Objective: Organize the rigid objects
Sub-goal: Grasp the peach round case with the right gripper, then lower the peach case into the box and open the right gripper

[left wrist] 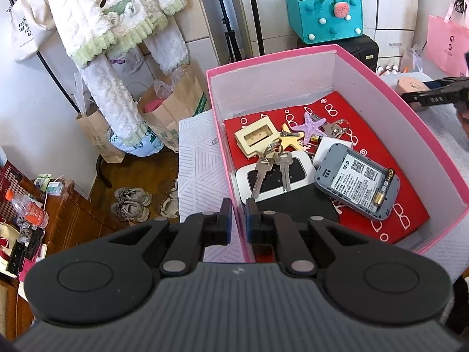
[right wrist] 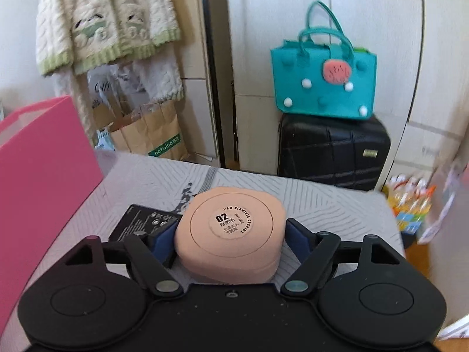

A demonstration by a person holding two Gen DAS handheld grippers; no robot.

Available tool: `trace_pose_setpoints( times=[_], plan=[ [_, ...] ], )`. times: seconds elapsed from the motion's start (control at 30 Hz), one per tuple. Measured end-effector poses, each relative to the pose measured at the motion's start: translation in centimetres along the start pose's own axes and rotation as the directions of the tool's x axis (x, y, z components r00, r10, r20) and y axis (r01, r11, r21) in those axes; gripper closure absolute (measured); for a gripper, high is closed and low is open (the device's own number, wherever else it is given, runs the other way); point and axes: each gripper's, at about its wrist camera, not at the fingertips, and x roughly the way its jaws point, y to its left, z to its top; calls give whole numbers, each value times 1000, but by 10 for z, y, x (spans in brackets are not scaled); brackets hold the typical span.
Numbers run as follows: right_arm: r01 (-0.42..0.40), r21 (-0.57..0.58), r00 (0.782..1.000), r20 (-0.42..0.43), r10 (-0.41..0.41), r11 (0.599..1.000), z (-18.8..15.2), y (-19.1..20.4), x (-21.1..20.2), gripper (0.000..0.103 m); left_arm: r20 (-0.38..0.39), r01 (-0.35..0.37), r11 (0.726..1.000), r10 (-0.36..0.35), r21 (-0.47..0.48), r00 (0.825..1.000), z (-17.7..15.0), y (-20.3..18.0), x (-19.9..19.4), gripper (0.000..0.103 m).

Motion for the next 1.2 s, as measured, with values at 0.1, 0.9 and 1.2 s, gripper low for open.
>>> trace_pose_setpoints(
  times=[0.1,0.9,1.2],
  plan=[
    [-8,-15,1000,26,8,1000,2,6,-16,22,3,2,1000,-2,-8,1000,0,0,1,95],
    [-386,-431,918,-92,386,816,79,192,-28,21,17,7,999,-6,-42,1000,-2,1,2,95],
    [-391,-431,919,-224,323,813,82,215,9,22,12,13,999,-12,-40,1000,-1,2,3,95]
  ],
)
